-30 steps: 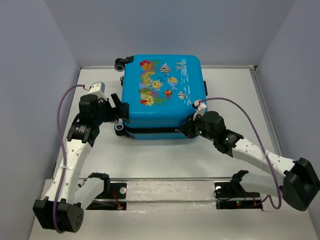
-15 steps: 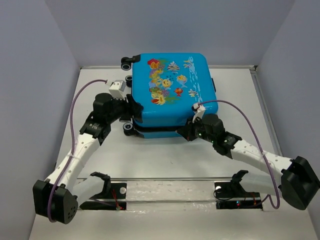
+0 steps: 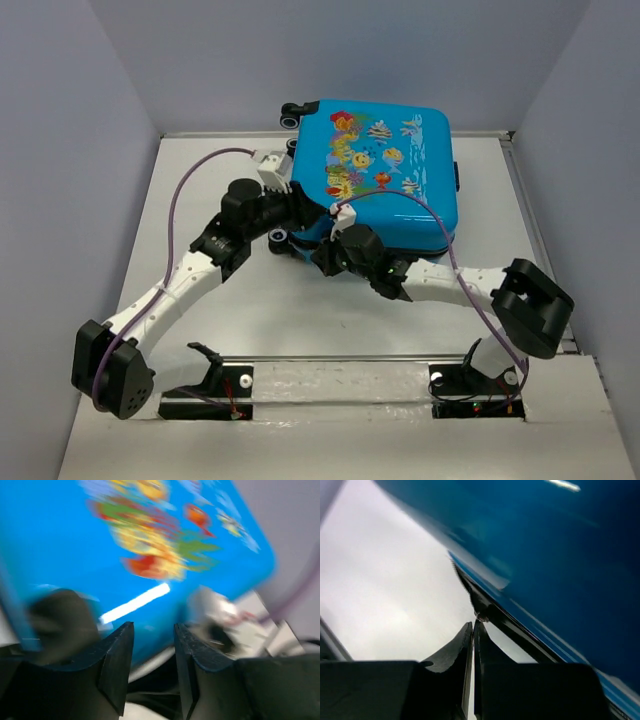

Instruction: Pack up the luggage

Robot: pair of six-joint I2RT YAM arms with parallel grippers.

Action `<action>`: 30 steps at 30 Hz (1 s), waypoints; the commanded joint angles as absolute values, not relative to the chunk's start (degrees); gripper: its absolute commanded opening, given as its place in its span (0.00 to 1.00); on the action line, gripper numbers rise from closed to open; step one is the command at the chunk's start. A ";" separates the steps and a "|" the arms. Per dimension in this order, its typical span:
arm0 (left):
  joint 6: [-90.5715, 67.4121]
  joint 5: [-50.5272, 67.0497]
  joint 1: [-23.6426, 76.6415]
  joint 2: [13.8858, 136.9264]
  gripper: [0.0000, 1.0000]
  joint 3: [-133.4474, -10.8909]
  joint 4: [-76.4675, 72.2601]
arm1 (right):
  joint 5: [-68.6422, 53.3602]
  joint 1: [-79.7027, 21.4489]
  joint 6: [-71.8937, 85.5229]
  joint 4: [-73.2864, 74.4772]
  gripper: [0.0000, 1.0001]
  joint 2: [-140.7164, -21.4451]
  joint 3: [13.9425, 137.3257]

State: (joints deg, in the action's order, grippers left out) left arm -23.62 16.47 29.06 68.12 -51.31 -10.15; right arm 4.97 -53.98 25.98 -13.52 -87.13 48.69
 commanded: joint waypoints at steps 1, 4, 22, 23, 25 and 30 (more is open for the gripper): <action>-27.34 31.64 36.30 63.82 0.38 -52.65 -0.18 | -11.51 -60.03 29.71 -27.77 0.07 -91.58 53.61; -25.15 29.28 33.58 60.83 0.40 -51.77 4.03 | -8.45 -60.64 28.39 -23.30 0.07 -88.44 52.04; -15.56 12.29 18.19 72.86 0.89 -65.92 15.30 | 7.42 -13.93 21.27 24.87 1.00 -57.55 63.10; -15.56 15.35 18.19 73.12 0.89 -64.53 14.34 | 1.81 -10.67 21.79 24.18 1.00 -61.40 64.41; -15.99 18.62 18.28 73.47 0.88 -62.59 13.10 | -1.56 -5.91 21.62 23.73 1.00 -65.02 65.74; -16.44 25.83 20.21 73.04 0.82 -54.59 9.58 | -16.92 -5.19 21.27 21.98 1.00 -76.62 70.13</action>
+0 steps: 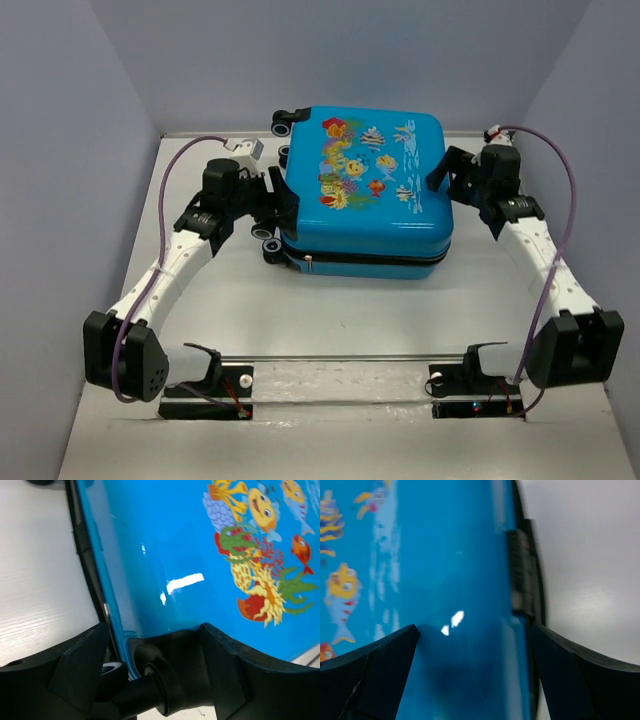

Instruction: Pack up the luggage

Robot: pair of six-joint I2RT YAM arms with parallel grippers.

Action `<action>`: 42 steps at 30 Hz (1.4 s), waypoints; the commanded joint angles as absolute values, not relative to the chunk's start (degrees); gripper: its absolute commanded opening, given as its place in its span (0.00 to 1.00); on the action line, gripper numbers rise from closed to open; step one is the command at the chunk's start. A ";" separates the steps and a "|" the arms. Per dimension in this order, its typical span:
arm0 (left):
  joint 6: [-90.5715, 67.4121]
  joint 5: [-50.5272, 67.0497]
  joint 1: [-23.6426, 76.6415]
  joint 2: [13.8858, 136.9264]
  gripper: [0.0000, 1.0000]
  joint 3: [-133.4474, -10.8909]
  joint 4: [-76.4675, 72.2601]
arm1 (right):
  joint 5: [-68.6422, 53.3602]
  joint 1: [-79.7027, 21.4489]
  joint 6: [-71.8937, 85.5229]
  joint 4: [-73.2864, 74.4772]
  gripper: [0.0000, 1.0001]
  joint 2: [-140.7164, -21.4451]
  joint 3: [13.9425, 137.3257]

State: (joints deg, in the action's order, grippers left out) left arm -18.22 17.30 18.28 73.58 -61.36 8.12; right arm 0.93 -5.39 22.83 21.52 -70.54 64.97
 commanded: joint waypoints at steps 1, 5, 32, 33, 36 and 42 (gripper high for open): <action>-16.96 26.01 21.00 72.86 0.81 -53.71 9.32 | -22.10 -5.19 21.53 20.23 0.99 -78.38 70.40; -19.50 27.24 26.44 69.97 0.77 -47.21 6.25 | -37.77 -9.92 25.92 13.63 0.95 -90.15 77.14; -24.61 30.68 33.40 56.69 0.79 -42.11 5.44 | -33.93 -17.75 19.51 15.84 0.88 -78.04 83.37; -24.26 30.50 33.40 56.34 0.80 -41.58 6.41 | -32.97 -17.75 19.95 12.43 0.87 -74.39 76.79; -24.52 31.11 33.40 54.85 0.80 -40.61 7.29 | -30.85 -19.07 21.27 6.53 0.86 -63.04 56.12; -23.64 32.07 33.49 54.23 0.79 -41.13 9.40 | -33.39 -21.61 19.25 1.41 0.64 -57.65 39.30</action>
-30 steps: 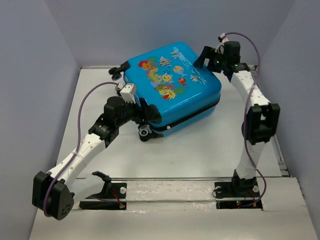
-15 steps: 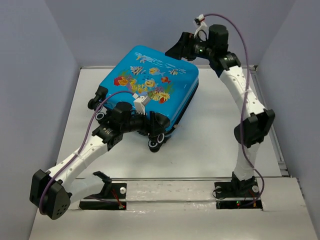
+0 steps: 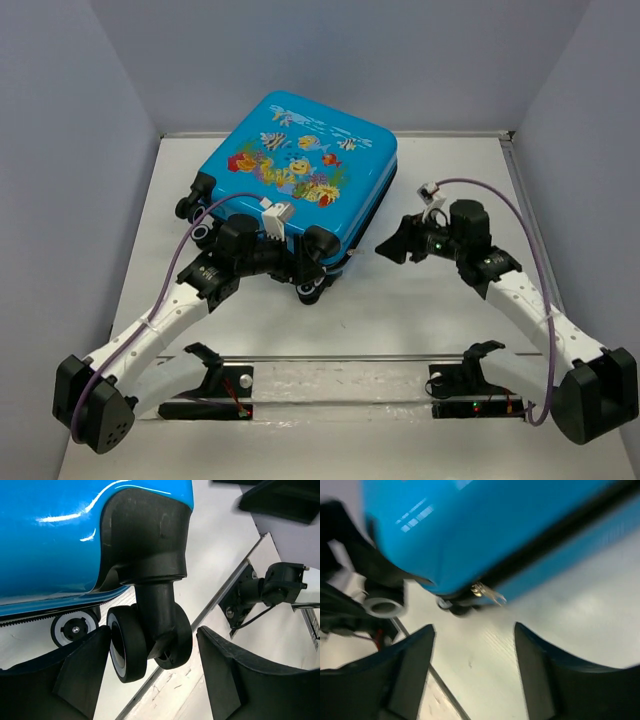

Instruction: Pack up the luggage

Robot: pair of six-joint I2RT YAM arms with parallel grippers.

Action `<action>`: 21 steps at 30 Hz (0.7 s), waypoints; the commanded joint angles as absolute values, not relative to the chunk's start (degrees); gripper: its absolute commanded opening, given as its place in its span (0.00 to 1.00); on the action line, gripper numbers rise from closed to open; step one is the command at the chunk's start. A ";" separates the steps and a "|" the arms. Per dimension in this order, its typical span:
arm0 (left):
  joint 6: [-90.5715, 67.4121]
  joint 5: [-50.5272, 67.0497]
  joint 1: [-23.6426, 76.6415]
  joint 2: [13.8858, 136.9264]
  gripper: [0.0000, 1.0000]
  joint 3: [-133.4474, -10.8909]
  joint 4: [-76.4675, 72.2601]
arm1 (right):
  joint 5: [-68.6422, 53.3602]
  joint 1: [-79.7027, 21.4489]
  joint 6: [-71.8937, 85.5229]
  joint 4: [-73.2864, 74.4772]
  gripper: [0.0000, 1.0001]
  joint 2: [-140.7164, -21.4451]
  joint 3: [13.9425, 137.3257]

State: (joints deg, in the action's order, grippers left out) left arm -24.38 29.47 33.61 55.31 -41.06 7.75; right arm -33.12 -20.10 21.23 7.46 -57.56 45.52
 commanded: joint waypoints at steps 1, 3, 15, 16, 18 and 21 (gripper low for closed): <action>-23.64 32.43 33.49 55.01 0.78 -41.05 9.40 | -33.57 -22.32 18.55 1.41 0.60 -58.61 39.29; -23.91 33.57 33.40 55.72 0.77 -40.78 8.62 | -33.14 -22.85 16.54 1.15 0.59 -62.64 40.25; -26.19 39.29 33.57 59.32 0.73 -40.25 3.43 | -43.77 -23.55 11.69 -3.87 0.80 -82.26 49.65; -26.28 39.55 33.57 59.67 0.71 -40.25 2.82 | -44.64 -23.55 11.25 -3.87 0.80 -82.96 50.18; -27.24 40.07 33.57 59.68 0.58 -40.17 1.24 | -46.48 -23.55 10.90 -4.04 0.76 -84.71 51.15; -29.44 40.52 33.57 59.59 0.32 -40.69 0.18 | -48.33 -23.55 10.46 -4.13 0.75 -86.13 52.03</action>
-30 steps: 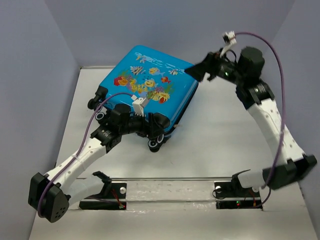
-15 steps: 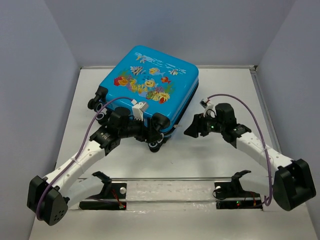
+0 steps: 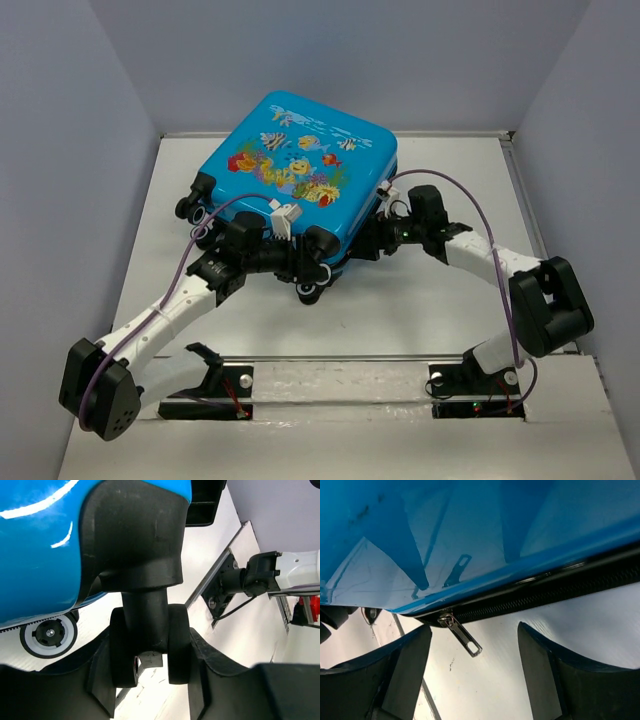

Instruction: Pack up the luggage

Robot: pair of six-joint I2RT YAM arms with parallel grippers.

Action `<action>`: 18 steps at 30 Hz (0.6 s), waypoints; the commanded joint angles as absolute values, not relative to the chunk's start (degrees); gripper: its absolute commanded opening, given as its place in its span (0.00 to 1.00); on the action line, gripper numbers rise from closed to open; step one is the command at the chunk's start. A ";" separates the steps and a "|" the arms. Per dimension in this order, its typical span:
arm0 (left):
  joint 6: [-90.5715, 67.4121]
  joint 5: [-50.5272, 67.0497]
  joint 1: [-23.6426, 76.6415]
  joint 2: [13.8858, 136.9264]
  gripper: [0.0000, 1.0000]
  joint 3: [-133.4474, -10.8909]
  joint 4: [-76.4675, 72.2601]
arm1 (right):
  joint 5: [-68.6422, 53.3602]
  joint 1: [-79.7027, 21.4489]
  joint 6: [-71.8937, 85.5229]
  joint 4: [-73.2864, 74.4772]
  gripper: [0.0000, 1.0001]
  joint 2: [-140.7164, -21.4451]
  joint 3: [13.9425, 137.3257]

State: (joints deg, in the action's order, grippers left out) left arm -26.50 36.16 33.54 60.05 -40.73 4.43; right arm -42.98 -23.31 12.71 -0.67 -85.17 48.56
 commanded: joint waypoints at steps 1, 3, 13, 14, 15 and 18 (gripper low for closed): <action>-30.14 40.78 33.57 59.33 0.17 -40.95 -2.35 | -49.82 -23.55 10.37 -4.13 0.74 -86.83 52.29; -31.82 41.04 33.57 58.01 0.08 -41.57 -3.77 | -51.23 -24.08 10.02 -4.13 0.72 -87.01 52.29; -37.44 40.08 33.57 55.02 0.06 -49.92 -5.01 | -53.44 -25.13 9.84 -6.15 0.64 -84.99 49.57; -37.53 40.08 33.57 55.11 0.06 -49.57 -5.01 | -53.52 -25.14 9.93 -6.50 0.62 -85.08 49.31; -37.53 40.17 33.57 55.19 0.06 -48.61 -5.10 | -53.61 -25.14 10.11 -7.03 0.62 -85.51 49.05; -37.44 40.17 33.49 55.02 0.06 -45.98 -5.53 | -52.83 -25.14 11.50 -10.17 0.61 -86.22 47.56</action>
State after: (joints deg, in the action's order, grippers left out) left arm -35.09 35.79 33.41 58.96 -43.55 4.62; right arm -51.31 -24.18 10.72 -3.05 -86.85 49.32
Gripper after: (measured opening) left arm 0.598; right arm 0.615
